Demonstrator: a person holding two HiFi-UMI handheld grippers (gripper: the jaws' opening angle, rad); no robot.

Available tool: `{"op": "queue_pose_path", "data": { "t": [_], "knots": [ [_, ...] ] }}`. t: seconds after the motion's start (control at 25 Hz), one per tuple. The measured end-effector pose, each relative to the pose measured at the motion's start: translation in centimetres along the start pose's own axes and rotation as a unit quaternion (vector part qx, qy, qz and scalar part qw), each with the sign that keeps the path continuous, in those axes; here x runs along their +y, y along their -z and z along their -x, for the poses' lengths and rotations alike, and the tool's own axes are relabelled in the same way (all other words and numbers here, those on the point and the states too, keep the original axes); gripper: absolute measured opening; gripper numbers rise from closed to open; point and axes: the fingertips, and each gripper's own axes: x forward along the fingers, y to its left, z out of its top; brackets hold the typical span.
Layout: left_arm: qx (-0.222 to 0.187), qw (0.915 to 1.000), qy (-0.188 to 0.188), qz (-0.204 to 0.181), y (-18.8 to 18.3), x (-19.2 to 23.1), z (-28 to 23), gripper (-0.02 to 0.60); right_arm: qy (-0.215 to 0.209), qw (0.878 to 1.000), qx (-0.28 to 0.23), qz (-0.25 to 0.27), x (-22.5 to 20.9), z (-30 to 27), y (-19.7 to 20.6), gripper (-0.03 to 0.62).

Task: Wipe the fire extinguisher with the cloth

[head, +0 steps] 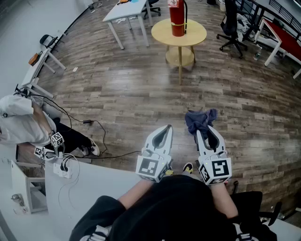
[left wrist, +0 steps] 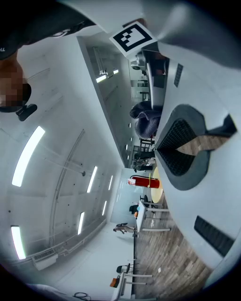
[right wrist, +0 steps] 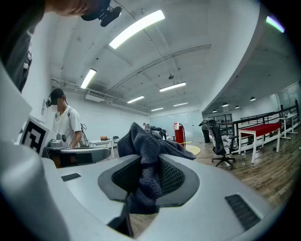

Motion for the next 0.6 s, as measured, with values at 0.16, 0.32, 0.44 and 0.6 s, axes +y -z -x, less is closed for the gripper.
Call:
{"op": "queue_pose_path", "data": {
  "t": [0.16,0.32,0.44,0.6],
  "knots": [
    [0.000,1.0000,-0.005,-0.001,0.1,0.1,0.3,0.015,-0.007,1.000,0.002,0.000,0.2,-0.1,0.1,0.109],
    [-0.003,0.9999,-0.010,0.001,-0.3,1.0,1.1,0.015,-0.011,1.000,0.000,-0.003,1.0,-0.2,0.0,0.109],
    [-0.005,0.9999,-0.014,0.000,-0.5,1.7,1.5,0.015,-0.012,1.000,-0.008,-0.004,1.4,-0.3,-0.4,0.109],
    [-0.004,0.9998,-0.015,0.007,0.0,3.0,2.1,0.015,-0.007,1.000,-0.016,0.005,1.7,-0.5,-0.4,0.107]
  ]
}}
